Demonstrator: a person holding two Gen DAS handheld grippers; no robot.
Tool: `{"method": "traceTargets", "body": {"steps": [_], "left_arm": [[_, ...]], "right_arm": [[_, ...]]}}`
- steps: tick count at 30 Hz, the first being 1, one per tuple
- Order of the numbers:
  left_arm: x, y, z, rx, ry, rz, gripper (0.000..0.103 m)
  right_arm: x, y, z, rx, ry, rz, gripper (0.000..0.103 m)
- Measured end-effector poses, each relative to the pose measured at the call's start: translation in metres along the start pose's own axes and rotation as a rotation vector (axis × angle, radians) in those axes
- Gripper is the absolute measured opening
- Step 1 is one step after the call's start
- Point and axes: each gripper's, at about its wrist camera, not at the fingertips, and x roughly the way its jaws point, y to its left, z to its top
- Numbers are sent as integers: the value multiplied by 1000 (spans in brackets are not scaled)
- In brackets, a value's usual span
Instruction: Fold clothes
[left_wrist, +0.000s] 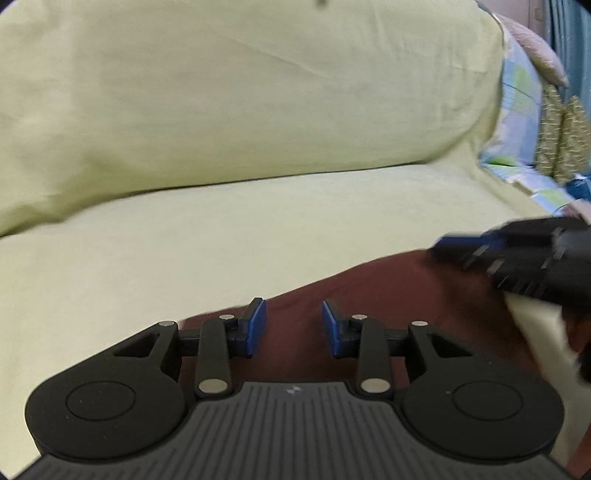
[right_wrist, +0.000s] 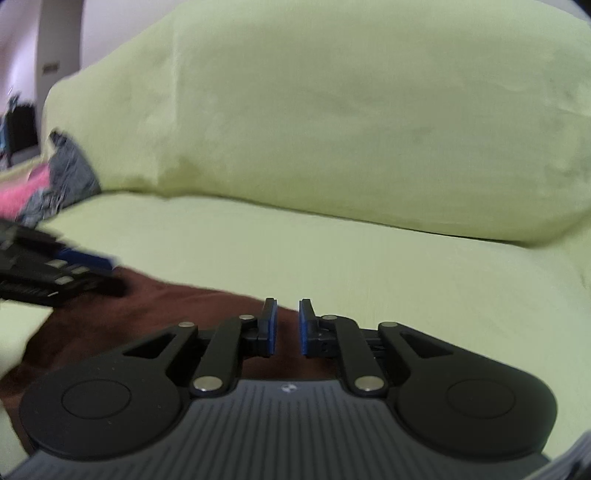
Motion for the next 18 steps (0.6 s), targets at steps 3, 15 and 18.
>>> {"method": "traceTargets", "body": {"steps": [3,15,18], "left_arm": [[33,-2,-1,44,56,77,49],[-21,66,-28,-126,-5,245,43],[-75,45,-50,-112,-30,196,43]], "right_arm": [[16,2,-5,-22,32,-31,6],[-33,-20,-16,154,-1,-103,6],[-87,-20,-34,253,-8,-41,34]]}}
